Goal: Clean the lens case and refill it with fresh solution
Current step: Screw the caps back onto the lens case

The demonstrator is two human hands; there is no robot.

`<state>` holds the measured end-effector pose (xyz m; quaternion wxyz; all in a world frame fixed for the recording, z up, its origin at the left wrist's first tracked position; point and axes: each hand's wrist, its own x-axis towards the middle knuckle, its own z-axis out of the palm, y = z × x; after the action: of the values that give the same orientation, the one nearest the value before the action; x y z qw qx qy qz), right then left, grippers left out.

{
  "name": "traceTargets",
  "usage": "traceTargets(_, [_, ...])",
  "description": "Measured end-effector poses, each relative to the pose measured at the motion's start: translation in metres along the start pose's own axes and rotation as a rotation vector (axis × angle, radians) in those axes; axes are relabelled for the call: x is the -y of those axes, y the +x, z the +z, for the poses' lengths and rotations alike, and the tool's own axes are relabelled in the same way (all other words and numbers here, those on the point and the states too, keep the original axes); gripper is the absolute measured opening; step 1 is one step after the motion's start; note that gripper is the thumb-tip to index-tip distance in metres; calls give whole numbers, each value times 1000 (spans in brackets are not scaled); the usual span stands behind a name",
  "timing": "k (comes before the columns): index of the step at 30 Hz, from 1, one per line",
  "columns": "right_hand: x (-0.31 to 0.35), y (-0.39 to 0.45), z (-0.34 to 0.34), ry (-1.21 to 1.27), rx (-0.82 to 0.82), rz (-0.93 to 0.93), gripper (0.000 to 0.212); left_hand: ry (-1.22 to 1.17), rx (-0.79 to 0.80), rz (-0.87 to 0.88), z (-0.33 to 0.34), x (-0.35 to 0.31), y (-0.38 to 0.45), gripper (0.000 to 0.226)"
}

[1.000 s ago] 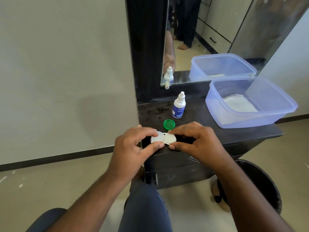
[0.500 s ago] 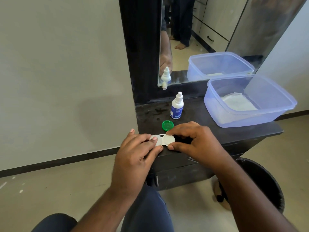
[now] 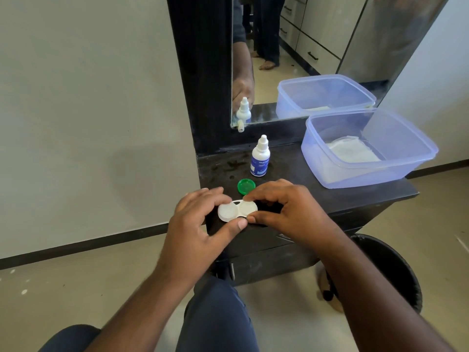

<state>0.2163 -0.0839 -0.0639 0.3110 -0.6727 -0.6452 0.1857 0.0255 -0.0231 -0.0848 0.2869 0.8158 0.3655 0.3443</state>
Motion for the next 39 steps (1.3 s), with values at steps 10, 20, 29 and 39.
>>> traceTargets(10, [0,1,-1,11,37,18,36,-95,108,-49,-21,5,5,31])
traceTargets(20, [1,0,-1,25,2,10,35,112,79,90,-14,2,10,28])
traceTargets(29, [0,1,0,9,1,-12,35,64,61,72,-11,-5,10,36])
traceTargets(39, [2,2,-3,14,22,-12,36,9,128,126,-14,-4,17,26])
